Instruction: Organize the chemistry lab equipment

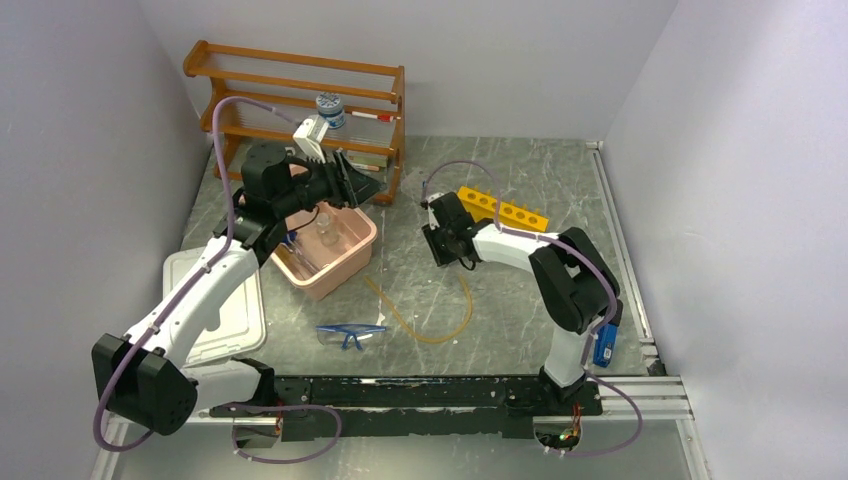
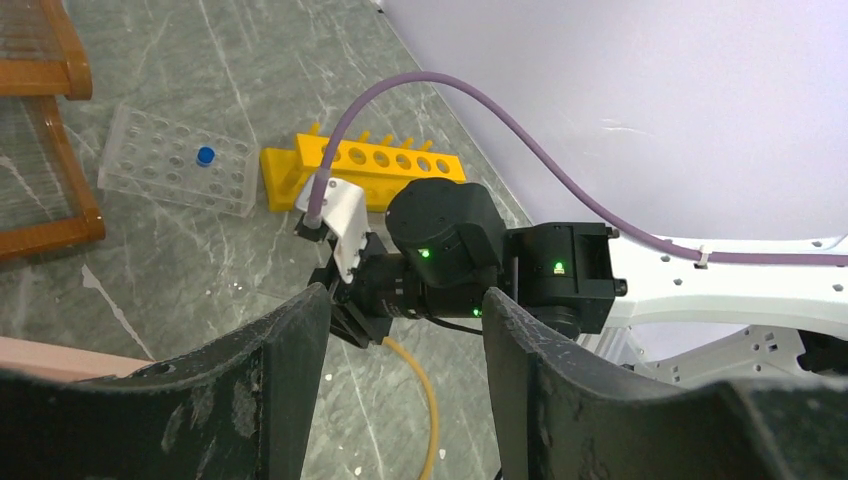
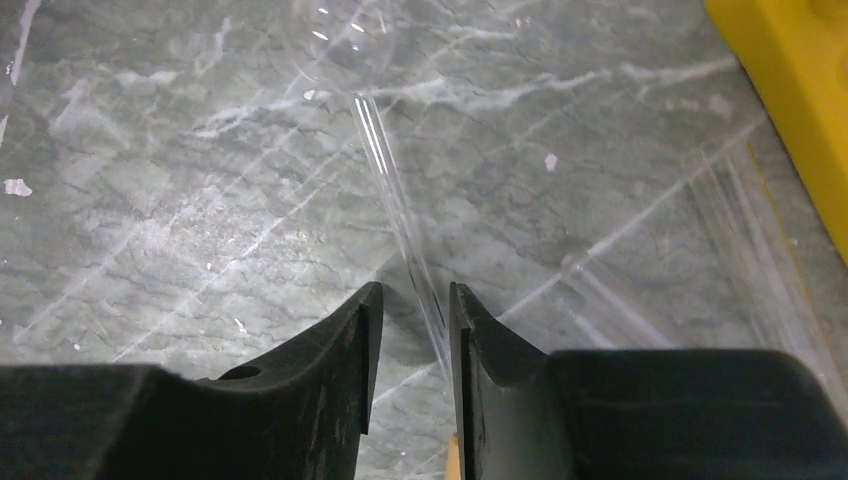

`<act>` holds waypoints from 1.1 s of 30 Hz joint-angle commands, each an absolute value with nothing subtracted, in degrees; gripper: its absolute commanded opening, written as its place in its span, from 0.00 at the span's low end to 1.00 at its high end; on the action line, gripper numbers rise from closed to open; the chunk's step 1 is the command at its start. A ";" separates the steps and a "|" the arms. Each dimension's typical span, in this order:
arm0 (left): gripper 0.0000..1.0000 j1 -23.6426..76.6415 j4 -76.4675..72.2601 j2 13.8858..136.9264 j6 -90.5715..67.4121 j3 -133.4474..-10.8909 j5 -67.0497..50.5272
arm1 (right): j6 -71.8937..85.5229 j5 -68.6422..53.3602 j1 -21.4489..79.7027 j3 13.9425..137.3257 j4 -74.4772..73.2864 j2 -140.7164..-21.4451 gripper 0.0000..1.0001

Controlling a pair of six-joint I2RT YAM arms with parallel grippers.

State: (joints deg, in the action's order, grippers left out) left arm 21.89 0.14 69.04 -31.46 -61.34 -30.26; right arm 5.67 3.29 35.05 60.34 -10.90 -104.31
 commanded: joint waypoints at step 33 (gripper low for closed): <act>0.90 23.38 -4.61 64.03 -29.82 -63.64 -25.77 | 10.28 -15.01 34.88 51.21 16.17 -72.62 0.00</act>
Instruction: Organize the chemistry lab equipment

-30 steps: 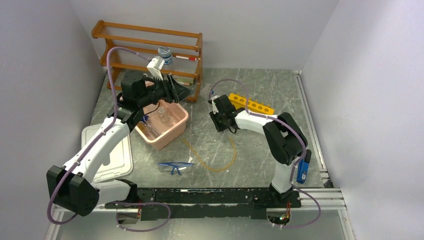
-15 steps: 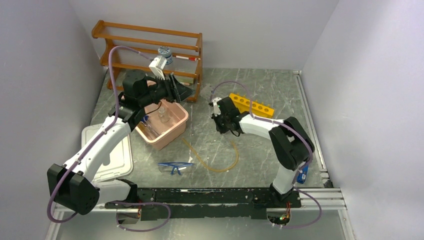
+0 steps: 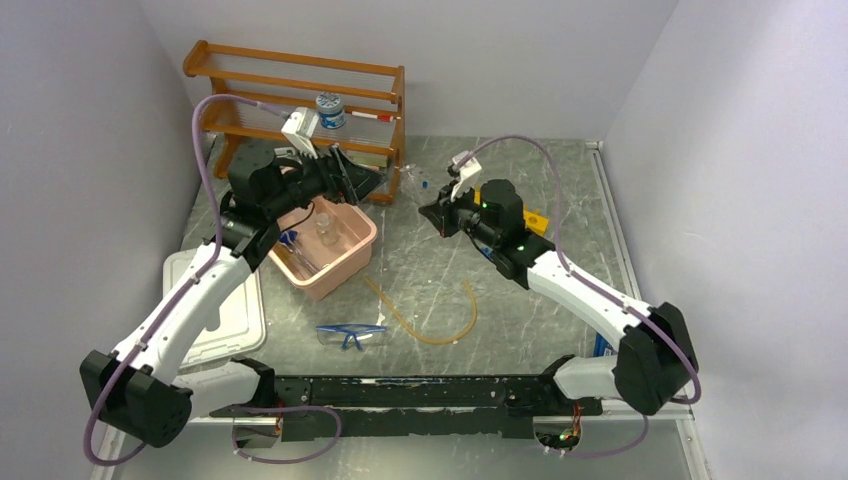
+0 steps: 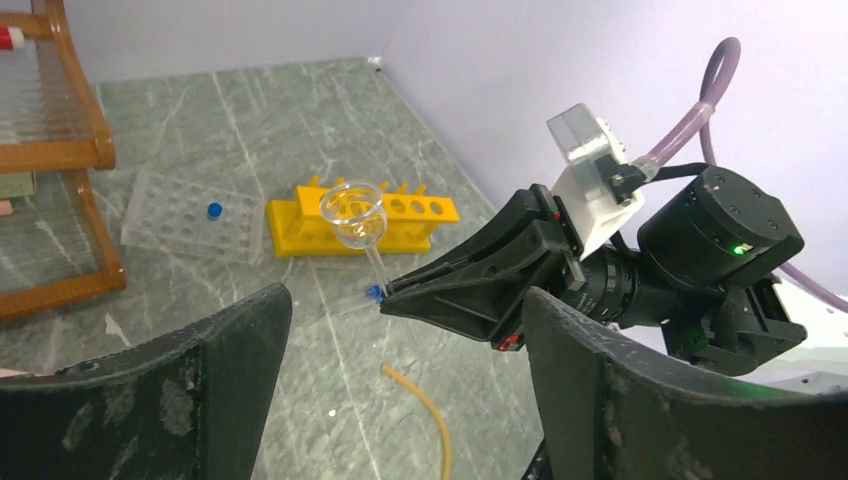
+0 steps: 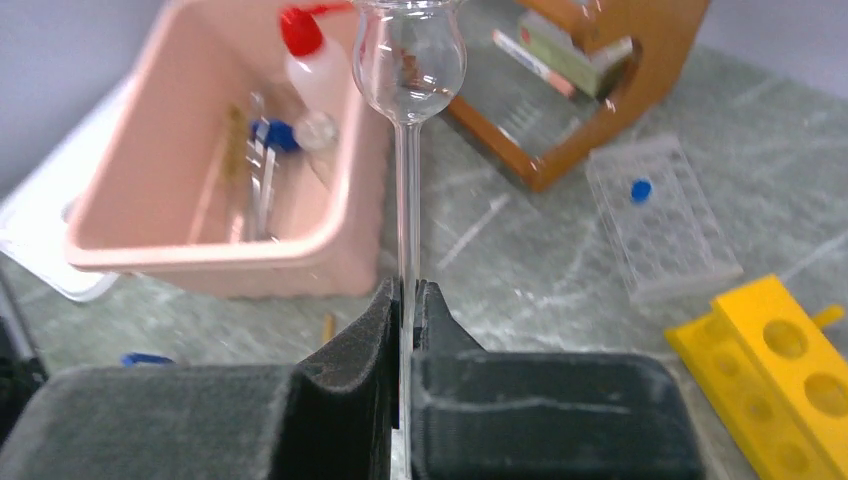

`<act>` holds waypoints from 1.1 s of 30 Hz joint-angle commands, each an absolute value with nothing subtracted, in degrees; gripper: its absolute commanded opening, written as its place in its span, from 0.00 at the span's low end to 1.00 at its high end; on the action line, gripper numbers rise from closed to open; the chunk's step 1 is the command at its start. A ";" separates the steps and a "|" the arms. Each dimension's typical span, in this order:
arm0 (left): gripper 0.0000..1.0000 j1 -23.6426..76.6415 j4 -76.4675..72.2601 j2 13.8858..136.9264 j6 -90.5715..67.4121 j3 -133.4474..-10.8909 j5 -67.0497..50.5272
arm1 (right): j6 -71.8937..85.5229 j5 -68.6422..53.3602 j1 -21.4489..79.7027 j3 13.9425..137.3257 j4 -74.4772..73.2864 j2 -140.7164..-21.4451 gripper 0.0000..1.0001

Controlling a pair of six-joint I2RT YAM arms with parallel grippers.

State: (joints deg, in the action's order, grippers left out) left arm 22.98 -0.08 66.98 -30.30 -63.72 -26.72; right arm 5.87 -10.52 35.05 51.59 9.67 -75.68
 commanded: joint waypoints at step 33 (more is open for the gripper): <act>0.08 27.07 -14.90 64.31 -44.81 -57.44 -32.70 | 42.40 -37.26 36.32 54.49 39.90 -77.24 0.00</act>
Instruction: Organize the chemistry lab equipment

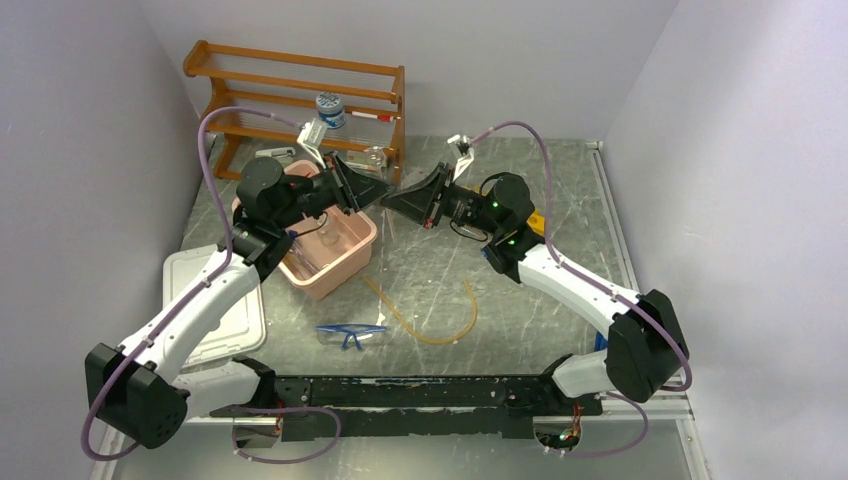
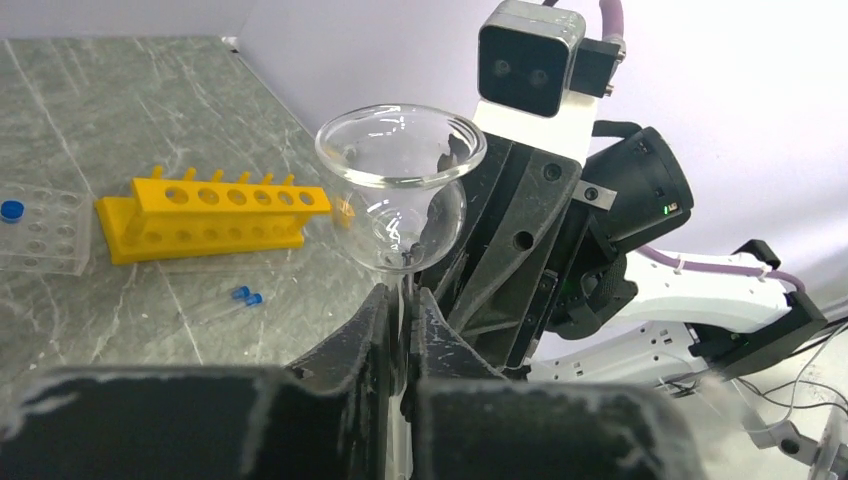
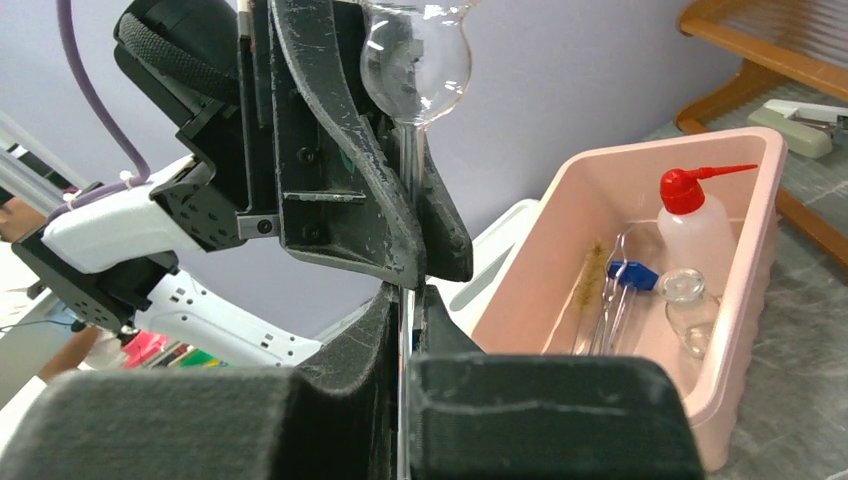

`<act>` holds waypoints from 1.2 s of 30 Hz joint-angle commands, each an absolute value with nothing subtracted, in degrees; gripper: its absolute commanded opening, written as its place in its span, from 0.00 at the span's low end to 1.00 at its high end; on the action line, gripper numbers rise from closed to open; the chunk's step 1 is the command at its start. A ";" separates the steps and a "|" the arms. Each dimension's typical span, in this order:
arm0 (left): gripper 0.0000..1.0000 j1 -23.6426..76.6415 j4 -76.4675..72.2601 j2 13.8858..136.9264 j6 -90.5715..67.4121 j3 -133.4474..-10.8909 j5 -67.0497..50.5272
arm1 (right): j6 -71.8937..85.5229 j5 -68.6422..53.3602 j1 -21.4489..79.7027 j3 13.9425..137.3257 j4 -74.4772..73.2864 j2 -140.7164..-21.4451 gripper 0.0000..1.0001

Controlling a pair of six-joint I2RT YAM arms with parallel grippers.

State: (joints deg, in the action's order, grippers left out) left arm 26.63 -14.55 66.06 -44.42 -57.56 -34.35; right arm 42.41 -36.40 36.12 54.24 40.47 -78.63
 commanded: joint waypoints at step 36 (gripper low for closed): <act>0.05 11.43 43.11 78.50 -43.19 -65.18 13.57 | 38.96 -1.57 36.38 52.71 2.19 -67.56 0.62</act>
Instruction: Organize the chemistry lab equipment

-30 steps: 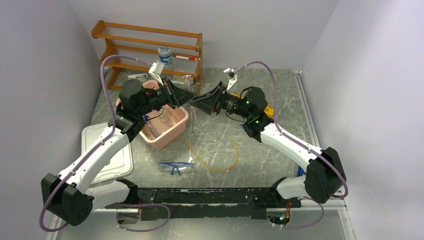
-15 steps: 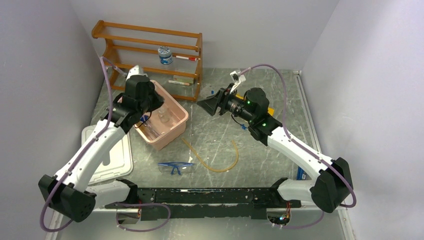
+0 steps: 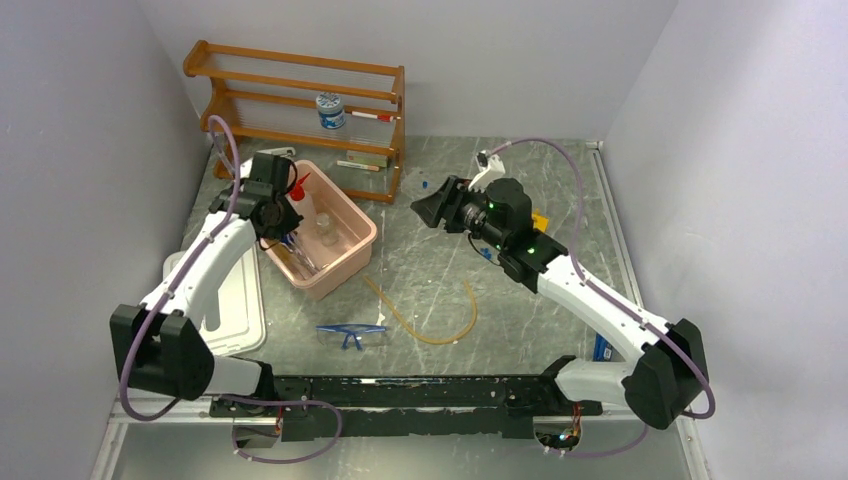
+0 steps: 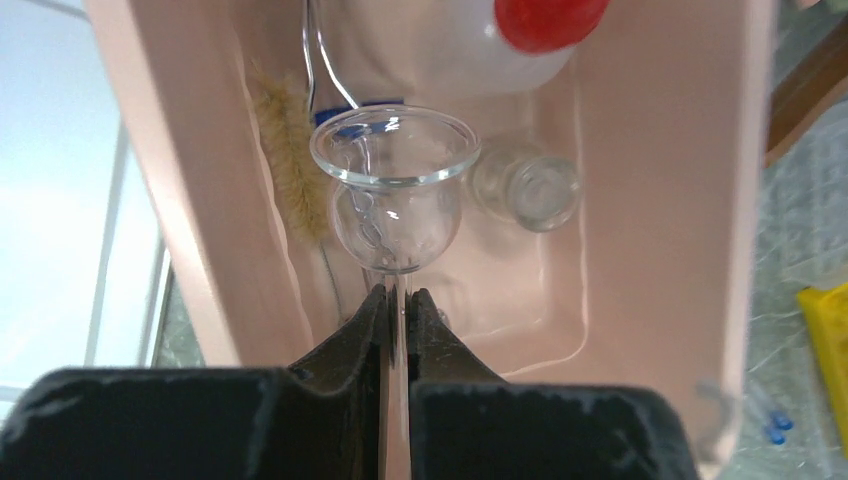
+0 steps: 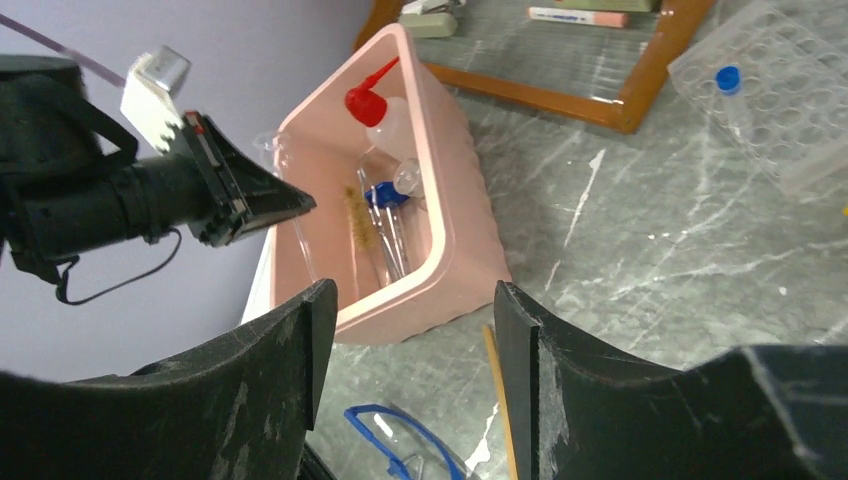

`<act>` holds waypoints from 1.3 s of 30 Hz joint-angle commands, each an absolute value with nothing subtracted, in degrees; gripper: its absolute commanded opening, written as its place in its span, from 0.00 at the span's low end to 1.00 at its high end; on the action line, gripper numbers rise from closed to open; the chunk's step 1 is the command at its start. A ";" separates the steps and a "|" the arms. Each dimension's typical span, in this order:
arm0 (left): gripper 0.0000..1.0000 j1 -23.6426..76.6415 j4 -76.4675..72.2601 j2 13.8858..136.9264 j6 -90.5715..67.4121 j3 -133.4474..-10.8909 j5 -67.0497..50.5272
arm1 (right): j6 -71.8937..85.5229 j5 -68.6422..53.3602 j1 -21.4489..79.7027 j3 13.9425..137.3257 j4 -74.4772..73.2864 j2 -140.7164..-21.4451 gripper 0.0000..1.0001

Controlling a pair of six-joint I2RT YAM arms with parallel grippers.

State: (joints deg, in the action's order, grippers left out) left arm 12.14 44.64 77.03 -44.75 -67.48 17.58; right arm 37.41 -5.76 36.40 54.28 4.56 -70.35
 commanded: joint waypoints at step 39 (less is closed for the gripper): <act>0.31 10.96 32.35 85.10 -39.97 -63.35 16.38 | 26.33 10.19 37.52 48.55 -13.00 -67.78 0.59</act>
